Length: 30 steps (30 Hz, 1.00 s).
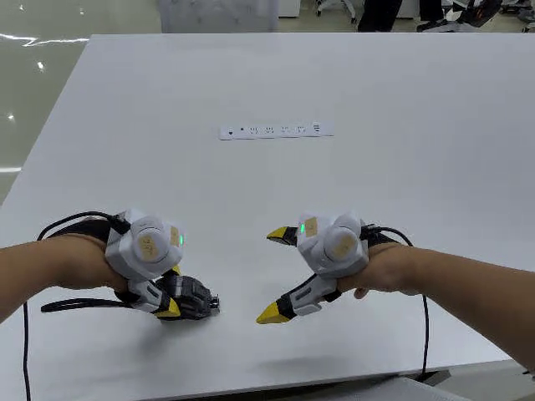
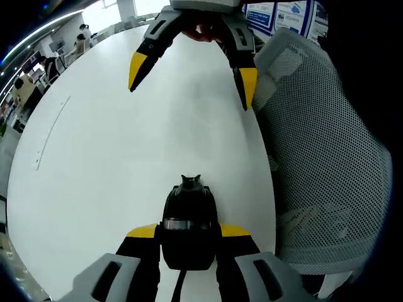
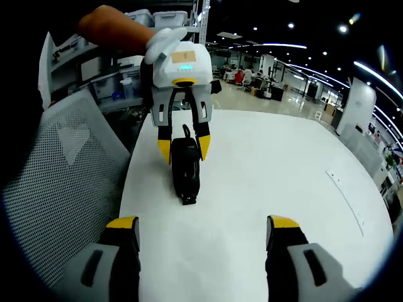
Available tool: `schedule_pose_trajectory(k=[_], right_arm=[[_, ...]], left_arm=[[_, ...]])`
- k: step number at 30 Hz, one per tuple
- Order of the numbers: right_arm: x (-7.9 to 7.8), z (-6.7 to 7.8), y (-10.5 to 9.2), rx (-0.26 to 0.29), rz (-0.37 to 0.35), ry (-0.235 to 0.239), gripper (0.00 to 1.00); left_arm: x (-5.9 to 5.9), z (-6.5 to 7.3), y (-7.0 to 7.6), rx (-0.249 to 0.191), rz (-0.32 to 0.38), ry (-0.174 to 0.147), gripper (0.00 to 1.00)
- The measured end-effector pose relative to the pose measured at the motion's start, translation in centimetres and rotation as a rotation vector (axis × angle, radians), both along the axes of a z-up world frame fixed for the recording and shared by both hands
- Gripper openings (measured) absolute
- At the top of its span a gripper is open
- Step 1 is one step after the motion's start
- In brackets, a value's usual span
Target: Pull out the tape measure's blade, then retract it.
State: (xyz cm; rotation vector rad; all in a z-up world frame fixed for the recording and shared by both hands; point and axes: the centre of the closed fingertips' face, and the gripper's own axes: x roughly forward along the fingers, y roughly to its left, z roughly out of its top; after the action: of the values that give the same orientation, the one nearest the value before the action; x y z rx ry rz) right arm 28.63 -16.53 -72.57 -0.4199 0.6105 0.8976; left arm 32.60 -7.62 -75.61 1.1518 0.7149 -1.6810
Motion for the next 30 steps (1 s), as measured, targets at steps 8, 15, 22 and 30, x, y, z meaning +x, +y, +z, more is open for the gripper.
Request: schedule_pose_trajectory(k=[8, 15, 22, 30], right_arm=[[1.2, -1.6, 1.9, -0.016, 0.028, 0.019, 0.65], [1.5, -3.2, 3.5, -0.008, 0.046, 0.079, 0.60], [1.8, -4.1, 4.7, -0.016, 0.057, 0.088, 0.49], [2.1, -6.0, 5.2, -0.076, 0.085, 0.101, 0.37]], left_arm=[[0.1, -0.2, 0.0, -0.004, 0.020, 0.007, 0.30], [0.1, -0.3, 0.1, 0.021, 0.019, 0.004, 0.30], [0.0, -0.2, 0.1, 0.017, 0.015, 0.009, 0.30], [0.0, -0.2, 0.1, 0.005, 0.022, 0.007, 0.30]])
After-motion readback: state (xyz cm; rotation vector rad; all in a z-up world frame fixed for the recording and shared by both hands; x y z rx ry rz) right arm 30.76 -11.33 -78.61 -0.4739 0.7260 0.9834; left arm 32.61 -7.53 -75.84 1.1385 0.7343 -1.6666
